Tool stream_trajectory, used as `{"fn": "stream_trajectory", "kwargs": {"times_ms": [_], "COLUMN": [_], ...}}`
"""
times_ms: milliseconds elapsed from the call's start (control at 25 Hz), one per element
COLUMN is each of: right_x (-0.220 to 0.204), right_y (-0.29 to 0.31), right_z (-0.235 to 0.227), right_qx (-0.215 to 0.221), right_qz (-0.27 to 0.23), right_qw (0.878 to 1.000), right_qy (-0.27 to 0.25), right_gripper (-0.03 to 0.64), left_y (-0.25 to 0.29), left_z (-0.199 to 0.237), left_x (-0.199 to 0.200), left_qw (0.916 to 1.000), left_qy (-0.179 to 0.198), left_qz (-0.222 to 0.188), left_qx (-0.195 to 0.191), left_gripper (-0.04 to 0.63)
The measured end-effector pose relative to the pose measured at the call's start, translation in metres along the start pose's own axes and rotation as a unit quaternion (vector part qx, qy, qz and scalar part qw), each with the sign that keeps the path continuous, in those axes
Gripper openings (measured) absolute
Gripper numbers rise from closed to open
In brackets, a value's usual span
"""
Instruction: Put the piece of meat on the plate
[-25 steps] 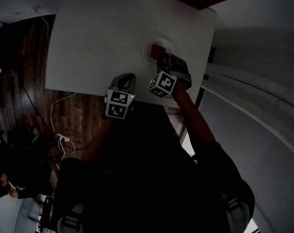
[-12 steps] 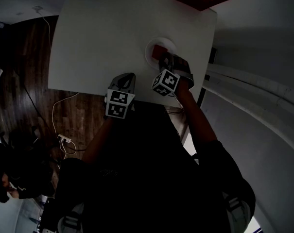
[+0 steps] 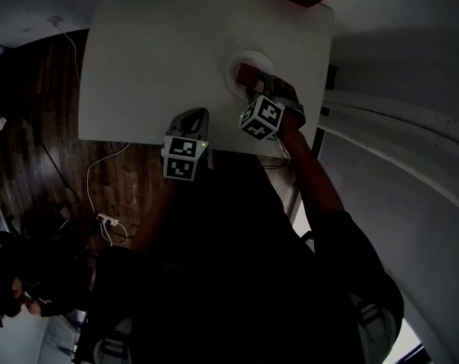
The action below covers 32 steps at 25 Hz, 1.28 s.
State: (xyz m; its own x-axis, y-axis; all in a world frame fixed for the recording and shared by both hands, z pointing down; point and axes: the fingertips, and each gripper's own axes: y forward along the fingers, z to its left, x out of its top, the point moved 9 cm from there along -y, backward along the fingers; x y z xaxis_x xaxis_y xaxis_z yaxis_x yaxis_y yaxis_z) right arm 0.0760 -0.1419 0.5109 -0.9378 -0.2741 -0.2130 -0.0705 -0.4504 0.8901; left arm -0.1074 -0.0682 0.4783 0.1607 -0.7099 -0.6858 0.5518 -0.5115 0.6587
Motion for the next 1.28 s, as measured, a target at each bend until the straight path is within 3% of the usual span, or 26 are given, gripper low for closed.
{"fn": "stream_trajectory", "kwargs": {"times_ms": [200,360,480,680,960,1080,1280], "right_x": [0.006,0.014,0.015,0.017,-0.018,-0.032,-0.063], "right_y": [-0.018,-0.046,-0.083,-0.161,-0.228,-0.243,-0.255], "right_z": [0.001,0.004,0.013,0.02,0.017,0.014,0.008], "right_qx": [-0.004,-0.027,-0.036,-0.031,-0.153,-0.169,-0.188], "right_qz": [-0.025,-0.063,-0.113,-0.222,-0.294,-0.301,-0.309], "right_qw": [0.999,0.996,0.99,0.955,0.896,0.888,0.886], "right_qy": [0.044,0.06,0.08,0.196,0.294,0.304,0.291], "right_gripper": [0.196,0.063,0.028,0.021,0.021,0.021,0.021], "left_y": [-0.009,-0.024,-0.039,-0.061,-0.066,-0.059,-0.046], "left_z": [-0.001,-0.001,-0.003,-0.013,-0.059,-0.074,-0.1], "left_x": [0.002,0.005,0.008,0.019,0.028,0.029,0.032], "left_qw": [0.9999,0.9995,0.9984,0.9941,0.9842,0.9826,0.9814], "left_qy": [0.011,0.023,0.037,0.07,0.105,0.117,0.129], "left_qz": [-0.007,-0.019,-0.037,-0.07,-0.11,-0.105,-0.098], "left_qx": [-0.006,-0.013,-0.023,-0.044,-0.091,-0.099,-0.103], "left_gripper": [0.002,0.002,0.002,0.002,0.002,0.002,0.003]}}
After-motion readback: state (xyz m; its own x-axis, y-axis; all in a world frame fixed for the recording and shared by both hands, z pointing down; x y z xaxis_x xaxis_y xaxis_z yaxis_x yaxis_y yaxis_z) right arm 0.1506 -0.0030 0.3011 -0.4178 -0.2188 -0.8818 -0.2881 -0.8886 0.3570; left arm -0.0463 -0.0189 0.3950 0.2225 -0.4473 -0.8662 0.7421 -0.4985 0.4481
